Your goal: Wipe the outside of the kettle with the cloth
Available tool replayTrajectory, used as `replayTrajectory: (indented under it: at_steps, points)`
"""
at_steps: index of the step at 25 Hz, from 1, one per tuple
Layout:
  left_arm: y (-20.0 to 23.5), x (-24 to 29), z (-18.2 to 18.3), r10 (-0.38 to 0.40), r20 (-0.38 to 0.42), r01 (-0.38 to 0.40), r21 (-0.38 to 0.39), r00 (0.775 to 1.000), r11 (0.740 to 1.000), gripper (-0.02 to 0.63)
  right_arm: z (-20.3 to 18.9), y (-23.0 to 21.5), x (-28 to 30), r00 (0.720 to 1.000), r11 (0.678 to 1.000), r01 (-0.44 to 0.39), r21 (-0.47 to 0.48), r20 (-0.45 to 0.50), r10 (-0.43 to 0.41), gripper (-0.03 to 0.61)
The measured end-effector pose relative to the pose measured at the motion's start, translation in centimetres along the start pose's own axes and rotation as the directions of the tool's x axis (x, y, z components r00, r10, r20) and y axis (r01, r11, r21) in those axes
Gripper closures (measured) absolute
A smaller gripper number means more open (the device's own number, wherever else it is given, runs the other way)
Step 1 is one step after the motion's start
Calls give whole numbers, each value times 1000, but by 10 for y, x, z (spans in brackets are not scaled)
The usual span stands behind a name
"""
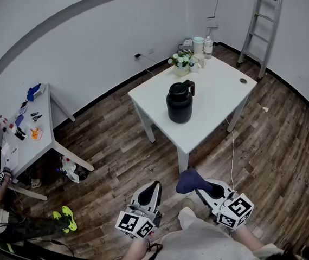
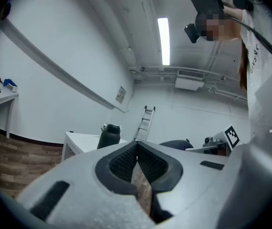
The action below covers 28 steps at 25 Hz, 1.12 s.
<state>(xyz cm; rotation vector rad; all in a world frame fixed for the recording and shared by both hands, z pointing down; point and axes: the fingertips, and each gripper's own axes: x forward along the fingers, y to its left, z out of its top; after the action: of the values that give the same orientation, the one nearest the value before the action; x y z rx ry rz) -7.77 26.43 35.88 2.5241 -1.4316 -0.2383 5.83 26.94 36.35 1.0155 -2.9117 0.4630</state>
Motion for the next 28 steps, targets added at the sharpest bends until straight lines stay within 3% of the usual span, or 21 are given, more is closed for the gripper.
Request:
replayTrajectory:
  at_steps: [4,11,16,21,28]
  points:
    - [26,54,7,4,8,-4,-14,1000,1000,606,18,-34,33,1000,999,-22,-42,-7,22,515]
    - [39,132,2,-53,-27,52,-39,998,998,606,9,-108,64,997,1000,15,-13,-81,-16,515]
    - [54,162,-1,-24,-40,22,-41,999,999,606,14,-146,89,994,998,10,-68,-112,-18,515]
    - [56,191,-5,-61,-66,62,13,996,998,606,53,-176,122,999,976,28,-218,-34,-36,515]
    - [69,270,-2,-145,-7,145,83,989,986,606,100,-221,175,991,917,119,-380,96,-88,515]
